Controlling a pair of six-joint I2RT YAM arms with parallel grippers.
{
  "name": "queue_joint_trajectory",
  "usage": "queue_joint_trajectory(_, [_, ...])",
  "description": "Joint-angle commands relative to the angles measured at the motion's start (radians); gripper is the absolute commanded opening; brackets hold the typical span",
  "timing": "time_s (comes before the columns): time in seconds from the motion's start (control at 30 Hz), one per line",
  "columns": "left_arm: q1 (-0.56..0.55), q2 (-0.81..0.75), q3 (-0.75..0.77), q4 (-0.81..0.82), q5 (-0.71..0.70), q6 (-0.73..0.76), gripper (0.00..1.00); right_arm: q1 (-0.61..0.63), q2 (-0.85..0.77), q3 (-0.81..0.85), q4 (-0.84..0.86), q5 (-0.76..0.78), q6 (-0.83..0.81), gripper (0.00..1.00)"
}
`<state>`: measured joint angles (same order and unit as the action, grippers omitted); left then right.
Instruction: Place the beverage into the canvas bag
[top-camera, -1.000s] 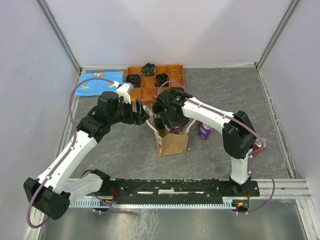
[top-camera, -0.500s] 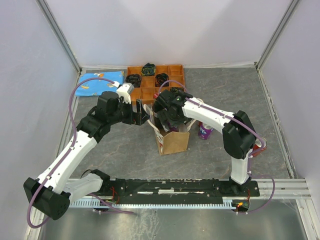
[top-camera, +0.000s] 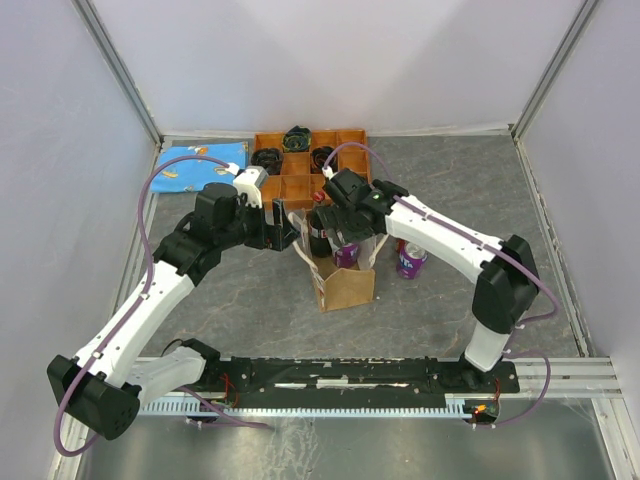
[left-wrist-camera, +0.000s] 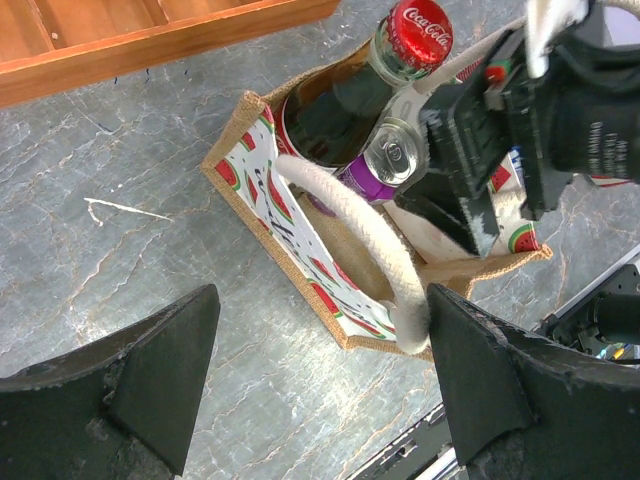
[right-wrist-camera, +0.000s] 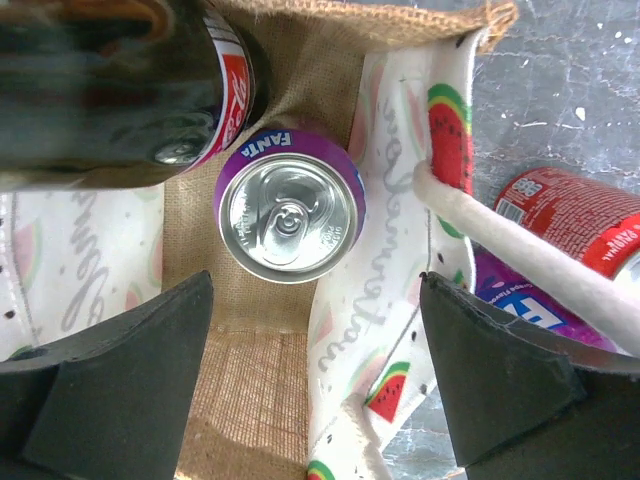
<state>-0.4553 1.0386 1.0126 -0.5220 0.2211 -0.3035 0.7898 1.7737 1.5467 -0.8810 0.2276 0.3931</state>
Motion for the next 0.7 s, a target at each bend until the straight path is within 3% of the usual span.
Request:
queue_joint_trajectory(0.0, [0.004,-0.008,-0.003,0.037,0.032,-0.036,0.89,-0.003,-0.059,0.010,0.035,0.036,0.013,0.90])
queue_joint_trajectory(0.13, [0.004,-0.012,-0.006,0.036,0.032,-0.036,0.89,-0.003,-0.055,0.009,0.030,0.015,0.018,0.85])
queue_joint_trajectory(0.4, [0.005,-0.021,-0.014,0.030,0.046,-0.030,0.89,0.002,-0.169,0.019,0.113,-0.026,0.030,0.66])
queue_joint_trajectory(0.67, [0.006,-0.032,-0.027,0.010,0.122,-0.001,0.88,-0.014,-0.249,0.171,0.099,0.130,0.003,0.68])
